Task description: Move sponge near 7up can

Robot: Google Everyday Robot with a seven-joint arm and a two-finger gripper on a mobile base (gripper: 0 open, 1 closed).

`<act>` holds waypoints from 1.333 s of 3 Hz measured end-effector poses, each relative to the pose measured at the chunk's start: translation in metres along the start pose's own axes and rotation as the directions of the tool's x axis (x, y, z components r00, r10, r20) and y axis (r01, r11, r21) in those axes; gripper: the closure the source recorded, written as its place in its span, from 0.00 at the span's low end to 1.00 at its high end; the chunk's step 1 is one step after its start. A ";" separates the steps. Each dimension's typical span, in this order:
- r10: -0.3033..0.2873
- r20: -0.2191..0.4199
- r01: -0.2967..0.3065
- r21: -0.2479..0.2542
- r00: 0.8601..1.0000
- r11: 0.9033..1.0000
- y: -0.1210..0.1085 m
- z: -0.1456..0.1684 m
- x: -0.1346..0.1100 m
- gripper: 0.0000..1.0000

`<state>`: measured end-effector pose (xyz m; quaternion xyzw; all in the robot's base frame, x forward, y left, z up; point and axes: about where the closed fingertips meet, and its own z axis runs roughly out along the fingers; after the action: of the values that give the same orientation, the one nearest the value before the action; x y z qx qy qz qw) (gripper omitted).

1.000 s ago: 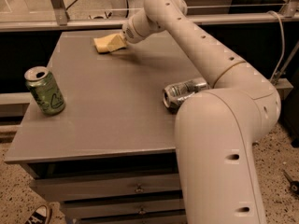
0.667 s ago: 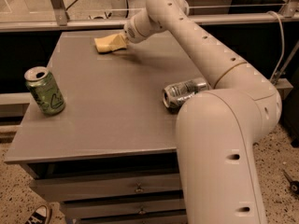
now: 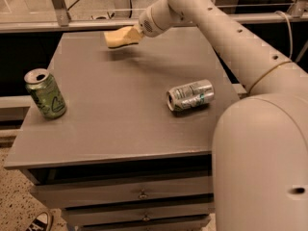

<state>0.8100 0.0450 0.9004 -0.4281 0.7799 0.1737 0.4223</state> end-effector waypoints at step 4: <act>-0.231 -0.284 0.209 -0.107 0.930 0.972 0.058 -0.158 0.099 1.00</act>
Offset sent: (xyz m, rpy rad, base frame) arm -0.1290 -0.0997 0.0219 -0.2560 -0.0283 0.1424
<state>0.6544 -0.0732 0.9073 -0.5494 0.7741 0.0886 0.3019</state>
